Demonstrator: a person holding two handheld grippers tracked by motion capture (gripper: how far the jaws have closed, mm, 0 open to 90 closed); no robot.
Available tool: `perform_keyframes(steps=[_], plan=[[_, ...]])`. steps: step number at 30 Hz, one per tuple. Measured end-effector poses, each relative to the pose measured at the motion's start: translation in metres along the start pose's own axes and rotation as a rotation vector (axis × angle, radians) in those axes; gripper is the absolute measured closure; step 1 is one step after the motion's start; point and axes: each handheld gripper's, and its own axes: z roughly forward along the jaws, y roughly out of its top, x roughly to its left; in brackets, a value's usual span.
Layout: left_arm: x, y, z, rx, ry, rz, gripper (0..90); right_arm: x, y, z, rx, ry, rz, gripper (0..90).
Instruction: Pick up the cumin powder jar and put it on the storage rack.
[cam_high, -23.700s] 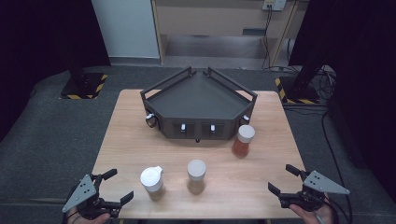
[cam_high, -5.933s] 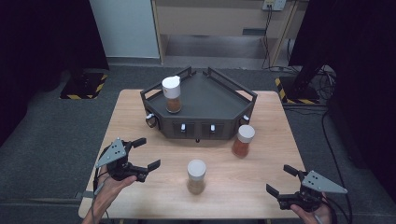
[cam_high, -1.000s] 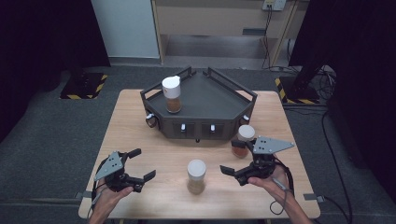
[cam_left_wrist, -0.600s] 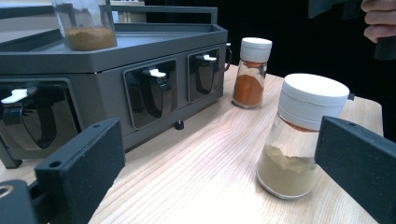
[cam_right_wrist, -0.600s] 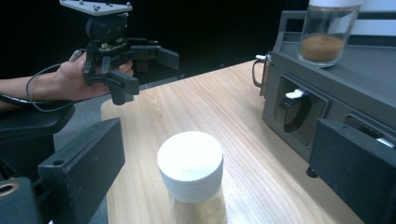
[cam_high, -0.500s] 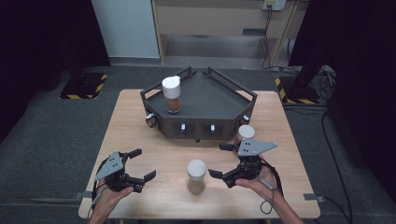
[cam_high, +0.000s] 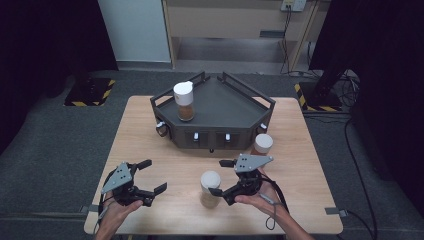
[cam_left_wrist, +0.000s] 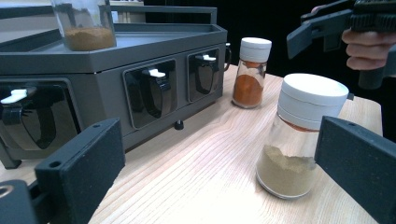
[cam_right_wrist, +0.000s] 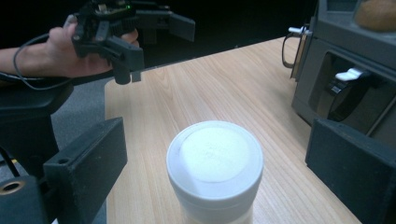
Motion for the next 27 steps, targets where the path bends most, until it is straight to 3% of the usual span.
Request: perform_keyframes(steps=[9,27], plan=[[0.000,0.000,0.000,0.000,-0.001,0.000,0.3,-0.001,-0.006,0.019,0.038,0.002,0.000,9.7],[0.000,0.000,0.000,0.001,-0.002,0.001,0.3,-0.001,-0.018,0.031,0.056,-0.007,-0.020,24.5]])
